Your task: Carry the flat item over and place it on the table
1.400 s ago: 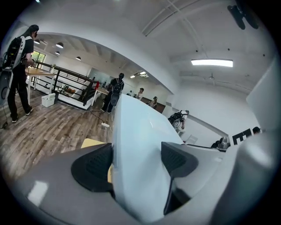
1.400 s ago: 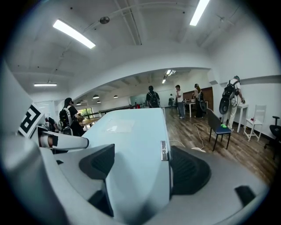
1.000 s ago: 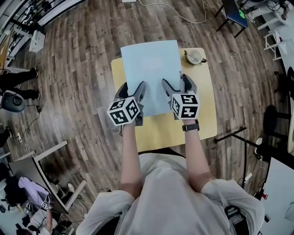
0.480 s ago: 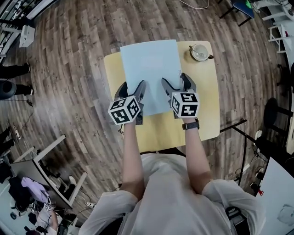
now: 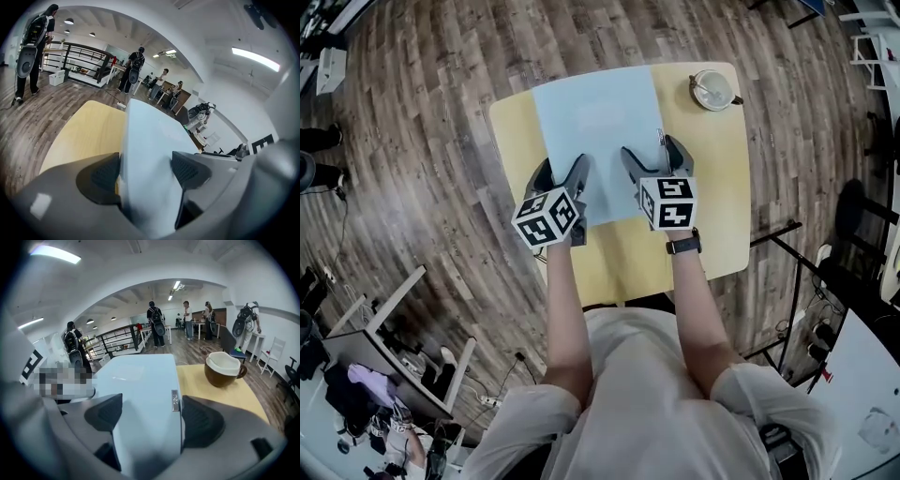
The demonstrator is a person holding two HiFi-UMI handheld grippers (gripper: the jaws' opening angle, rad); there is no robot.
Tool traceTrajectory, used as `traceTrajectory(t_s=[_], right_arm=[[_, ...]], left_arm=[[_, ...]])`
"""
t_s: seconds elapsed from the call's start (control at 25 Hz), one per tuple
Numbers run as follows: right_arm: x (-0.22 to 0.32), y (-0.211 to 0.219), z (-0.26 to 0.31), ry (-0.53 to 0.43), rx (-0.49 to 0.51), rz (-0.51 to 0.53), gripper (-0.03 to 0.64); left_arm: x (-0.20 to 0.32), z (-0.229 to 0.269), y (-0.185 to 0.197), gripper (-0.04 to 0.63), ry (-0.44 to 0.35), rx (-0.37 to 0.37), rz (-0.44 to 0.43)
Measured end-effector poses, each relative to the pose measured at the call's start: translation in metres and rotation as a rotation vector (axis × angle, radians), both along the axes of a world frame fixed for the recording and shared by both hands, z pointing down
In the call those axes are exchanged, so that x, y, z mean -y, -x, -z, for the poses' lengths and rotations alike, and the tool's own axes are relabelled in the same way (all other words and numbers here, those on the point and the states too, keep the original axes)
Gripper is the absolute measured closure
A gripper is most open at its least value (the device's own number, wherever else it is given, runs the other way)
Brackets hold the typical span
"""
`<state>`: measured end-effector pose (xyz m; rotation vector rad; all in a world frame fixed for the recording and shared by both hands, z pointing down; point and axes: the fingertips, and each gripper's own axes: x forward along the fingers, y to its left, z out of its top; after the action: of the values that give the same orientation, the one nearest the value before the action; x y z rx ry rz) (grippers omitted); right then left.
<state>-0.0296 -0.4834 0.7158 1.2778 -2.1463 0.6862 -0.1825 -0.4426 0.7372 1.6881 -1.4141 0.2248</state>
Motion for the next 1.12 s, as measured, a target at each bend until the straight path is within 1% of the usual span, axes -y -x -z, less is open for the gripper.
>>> traceTrajectory(t_s=[0.16,0.4,0.52,0.6,0.68,0.76,0.92,1.0,1.12], right_arm=[[0.002,-0.003,-0.003,-0.047,-0.012,0.002,0.25],[0.003,-0.006,-0.005,-0.031,0.002,0.004,0.25],[0.004,-0.012,0.0,-0.015,0.016,-0.038,0.25],[0.002,-0.018,0.013,-0.036,0.033,-0.078,0.25],[-0.002,-0.021,0.03,-0.073,0.055,-0.088,0.25],[-0.008,-0.023,0.048,-0.106,0.072,-0.085,0.25],[-0.026,-0.027,0.081,-0.145,0.119,-0.076,0.25],[-0.038,-0.024,0.097,-0.166,0.136,-0.057,0.252],[-0.056,-0.016,0.124,-0.213,0.142,-0.014,0.252]], left_arm=[[0.001,-0.004,-0.003,0.259,-0.024,0.015,0.01],[0.002,-0.004,-0.005,0.259,-0.043,0.021,0.008],[0.001,0.0,-0.005,0.259,-0.055,0.012,0.001],[-0.004,0.006,-0.002,0.259,-0.059,0.028,0.001],[-0.012,0.017,0.006,0.259,-0.074,0.051,0.015],[-0.02,0.032,0.011,0.259,-0.099,0.058,0.031],[-0.037,0.066,0.007,0.259,-0.153,0.076,0.021],[-0.045,0.085,0.002,0.261,-0.184,0.087,0.021],[-0.057,0.116,-0.003,0.261,-0.238,0.124,0.018]])
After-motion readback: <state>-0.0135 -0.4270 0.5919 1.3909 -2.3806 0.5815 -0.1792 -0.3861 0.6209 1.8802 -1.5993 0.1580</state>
